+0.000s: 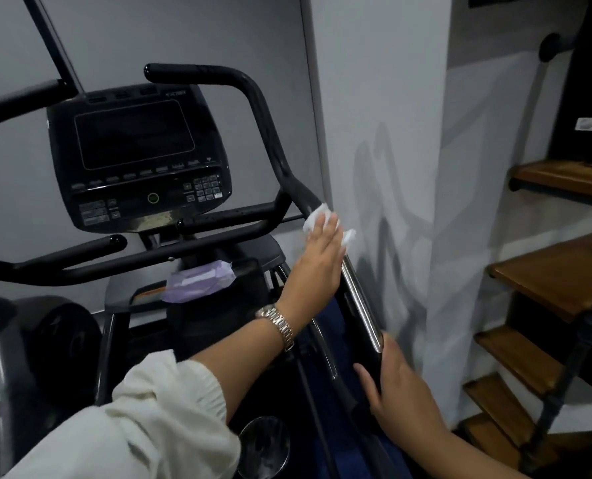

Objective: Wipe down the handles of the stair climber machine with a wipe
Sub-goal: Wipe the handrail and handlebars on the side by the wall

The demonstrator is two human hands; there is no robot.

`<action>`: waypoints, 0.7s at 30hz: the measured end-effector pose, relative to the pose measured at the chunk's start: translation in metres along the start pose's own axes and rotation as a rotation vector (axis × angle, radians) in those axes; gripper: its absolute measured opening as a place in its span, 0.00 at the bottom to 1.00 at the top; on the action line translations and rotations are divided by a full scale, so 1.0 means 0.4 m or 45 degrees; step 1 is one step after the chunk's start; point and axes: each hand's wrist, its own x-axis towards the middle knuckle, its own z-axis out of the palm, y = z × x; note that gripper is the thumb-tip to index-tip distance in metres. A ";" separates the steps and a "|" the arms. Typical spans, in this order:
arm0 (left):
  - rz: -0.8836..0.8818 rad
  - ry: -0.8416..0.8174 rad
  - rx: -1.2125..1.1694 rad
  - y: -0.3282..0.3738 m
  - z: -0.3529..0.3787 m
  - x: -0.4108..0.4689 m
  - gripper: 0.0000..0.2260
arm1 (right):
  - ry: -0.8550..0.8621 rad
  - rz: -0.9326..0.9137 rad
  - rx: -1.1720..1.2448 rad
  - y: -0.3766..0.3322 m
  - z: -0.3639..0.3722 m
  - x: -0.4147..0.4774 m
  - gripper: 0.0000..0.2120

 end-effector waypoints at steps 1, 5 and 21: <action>0.045 -0.027 0.001 -0.005 -0.005 -0.009 0.19 | -0.008 -0.001 0.003 -0.004 -0.006 0.000 0.31; -0.066 0.005 0.066 -0.040 -0.031 0.075 0.19 | 0.022 -0.073 -0.002 -0.024 -0.039 0.046 0.29; 0.152 -0.022 0.115 -0.036 -0.040 0.041 0.16 | 0.113 0.018 0.178 -0.147 -0.080 0.305 0.17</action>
